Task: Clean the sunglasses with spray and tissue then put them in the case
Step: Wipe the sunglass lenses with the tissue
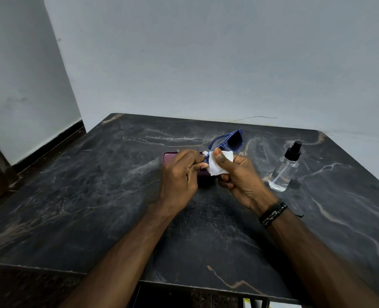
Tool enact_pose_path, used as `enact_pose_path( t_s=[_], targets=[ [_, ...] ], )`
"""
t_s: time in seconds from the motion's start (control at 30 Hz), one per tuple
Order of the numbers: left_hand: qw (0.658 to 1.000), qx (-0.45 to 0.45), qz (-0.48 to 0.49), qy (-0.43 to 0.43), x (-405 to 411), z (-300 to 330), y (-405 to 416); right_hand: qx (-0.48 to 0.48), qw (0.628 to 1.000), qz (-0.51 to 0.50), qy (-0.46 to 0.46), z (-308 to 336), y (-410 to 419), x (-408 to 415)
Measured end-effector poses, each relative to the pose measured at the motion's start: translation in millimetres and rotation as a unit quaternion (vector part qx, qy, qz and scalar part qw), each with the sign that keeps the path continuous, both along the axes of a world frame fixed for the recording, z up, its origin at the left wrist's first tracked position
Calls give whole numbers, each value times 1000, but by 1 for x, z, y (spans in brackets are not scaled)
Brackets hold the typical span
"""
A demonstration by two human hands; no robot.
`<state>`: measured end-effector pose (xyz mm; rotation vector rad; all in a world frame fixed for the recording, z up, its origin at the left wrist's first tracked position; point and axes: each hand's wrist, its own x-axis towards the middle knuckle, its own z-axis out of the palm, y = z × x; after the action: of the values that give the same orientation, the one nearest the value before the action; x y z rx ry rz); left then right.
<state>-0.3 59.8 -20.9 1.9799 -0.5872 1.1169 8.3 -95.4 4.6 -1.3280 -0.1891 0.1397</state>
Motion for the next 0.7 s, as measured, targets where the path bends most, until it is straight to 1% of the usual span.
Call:
enact_pose_path(
  t_s=[0.2,0.3,0.37,0.43,0.6,0.7],
  targets=[
    [1000,-23,-3,3,2,0,5,103,991,66,47,2,-8,4],
    [999,-34,2,-1,2,0,6,154,981,84,76,6,-11,4],
    [999,-41,4,-2,3,0,6,169,979,84,72,7,-11,3],
    [999,-42,3,-2,5,-1,6,143,984,82,60,5,-11,4],
    [1000,-31,5,-2,4,-1,7,22,996,68,44,3,-9,4],
    [999,-36,2,-1,4,-1,8,5,997,50,58,1,-10,6]
  ],
)
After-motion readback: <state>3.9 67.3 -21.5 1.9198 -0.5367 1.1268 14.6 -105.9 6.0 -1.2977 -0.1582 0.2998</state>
